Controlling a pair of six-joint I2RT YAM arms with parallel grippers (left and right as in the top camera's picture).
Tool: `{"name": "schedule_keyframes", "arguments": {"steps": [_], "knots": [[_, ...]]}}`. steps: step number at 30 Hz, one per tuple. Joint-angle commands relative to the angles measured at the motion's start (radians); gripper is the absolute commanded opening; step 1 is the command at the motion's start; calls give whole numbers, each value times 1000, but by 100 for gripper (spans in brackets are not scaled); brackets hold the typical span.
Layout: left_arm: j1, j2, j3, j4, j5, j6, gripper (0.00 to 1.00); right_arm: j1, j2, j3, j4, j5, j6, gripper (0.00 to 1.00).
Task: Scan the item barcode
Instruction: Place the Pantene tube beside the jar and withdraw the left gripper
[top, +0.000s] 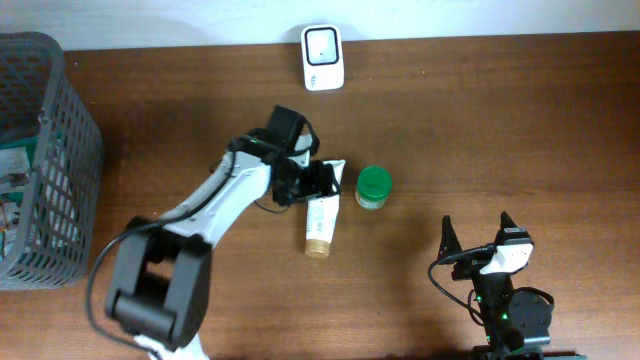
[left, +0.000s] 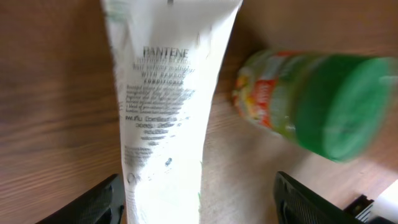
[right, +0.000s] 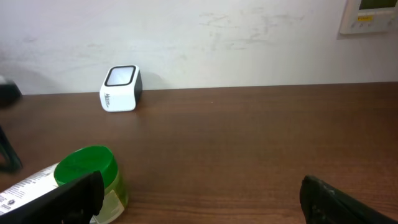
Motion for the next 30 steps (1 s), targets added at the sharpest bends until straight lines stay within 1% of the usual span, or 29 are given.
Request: {"name": "schedule_keyframes", "arguments": {"steps": [1,3,5,7,10,12,15,18,21,25,28,30], "knots": [[59,-129,37,-51,-35,121,75,5,-6,-7,-2,5,4,98],[79,-158,70,-116,-103,154,75,5,-6,-7,-2,5,4,98],[92,-165,138,-193,-114,213,75,5,-6,-7,-2,5,4,98],[92,-165,176,-234,-116,226,75,5,-6,-7,-2,5,4,98],[92,-165,243,-320,-118,291,75,5,-6,-7,-2,5,4,98],[92,-165,297,-364,-127,317,75,5,-6,-7,-2,5,4,98],[100,-165,401,-433,-176,336,78,5,-6,-7,-2,5,4,98],[153,-165,488,-503,-174,357,78,5,-6,-7,-2,5,4,98],[210,-165,533,-531,-174,367,77,5,-6,-7,-2,5,4,98],[267,-165,577,-525,-196,372,75,5,-6,-7,-2,5,4,98],[306,-165,712,-552,-196,372,76,5,-6,-7,-2,5,4,98],[381,-165,832,-569,-193,369,77,5,-6,-7,-2,5,4,98]]}}
